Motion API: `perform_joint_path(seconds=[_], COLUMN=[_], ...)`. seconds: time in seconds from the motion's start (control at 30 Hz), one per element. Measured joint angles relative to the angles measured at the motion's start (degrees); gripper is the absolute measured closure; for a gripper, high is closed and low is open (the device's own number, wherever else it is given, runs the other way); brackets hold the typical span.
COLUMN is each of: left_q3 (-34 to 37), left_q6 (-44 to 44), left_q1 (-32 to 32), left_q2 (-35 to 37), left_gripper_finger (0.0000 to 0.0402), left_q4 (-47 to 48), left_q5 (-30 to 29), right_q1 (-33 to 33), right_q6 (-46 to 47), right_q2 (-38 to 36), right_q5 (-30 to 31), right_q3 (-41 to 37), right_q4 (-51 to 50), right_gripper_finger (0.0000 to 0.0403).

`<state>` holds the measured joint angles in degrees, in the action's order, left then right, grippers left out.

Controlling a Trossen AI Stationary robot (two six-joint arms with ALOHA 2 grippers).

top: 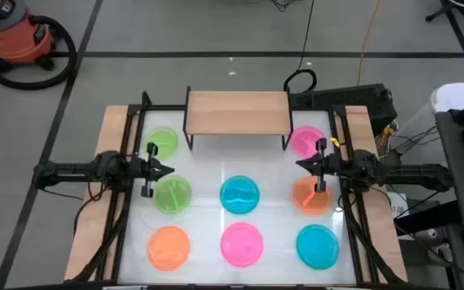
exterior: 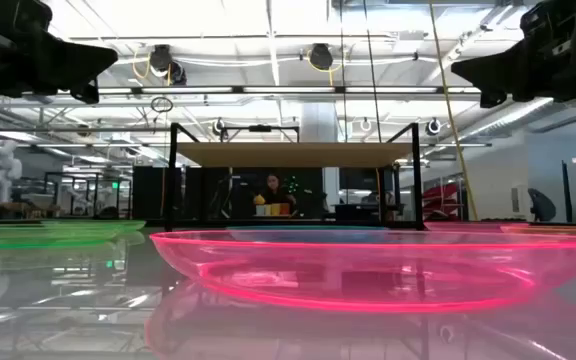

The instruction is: Place and stack plates onto a shelf

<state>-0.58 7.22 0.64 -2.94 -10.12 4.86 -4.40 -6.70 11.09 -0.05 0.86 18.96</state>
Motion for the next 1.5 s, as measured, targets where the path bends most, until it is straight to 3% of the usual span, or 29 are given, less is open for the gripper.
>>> perform_joint_path(seconds=[0.73,0.87,1.03,1.13,1.3,1.5], left_q3=[0.0,0.0,0.0,0.0,-0.01,-0.02], left_q6=[0.0,0.0,0.0,0.0,0.0,0.0], left_q1=[0.0,0.0,0.0,0.0,0.0,0.01], left_q2=[0.0,0.0,0.0,0.0,0.0,0.0], left_gripper_finger=[0.0385,0.0385,0.0385,0.0385,0.0385,0.0385], left_q4=[-0.01,0.0,0.0,-0.01,-0.01,0.01], left_q5=[-0.01,-0.01,-0.01,-0.02,-0.01,-0.02], right_q1=[0.02,0.01,0.0,0.0,0.02,0.02], right_q6=[0.01,1.71,11.94,10.92,10.01,6.35], right_q2=[0.02,0.02,0.02,-0.02,0.27,2.58], right_q5=[0.0,-0.02,-0.27,-3.61,-10.46,-7.01], right_q3=[-0.01,-0.02,0.0,0.99,5.44,10.67], right_q4=[0.4,4.0,10.64,13.57,9.63,-0.43], right_gripper_finger=[0.0403,0.0403,0.0403,0.0403,0.0403,0.0403])
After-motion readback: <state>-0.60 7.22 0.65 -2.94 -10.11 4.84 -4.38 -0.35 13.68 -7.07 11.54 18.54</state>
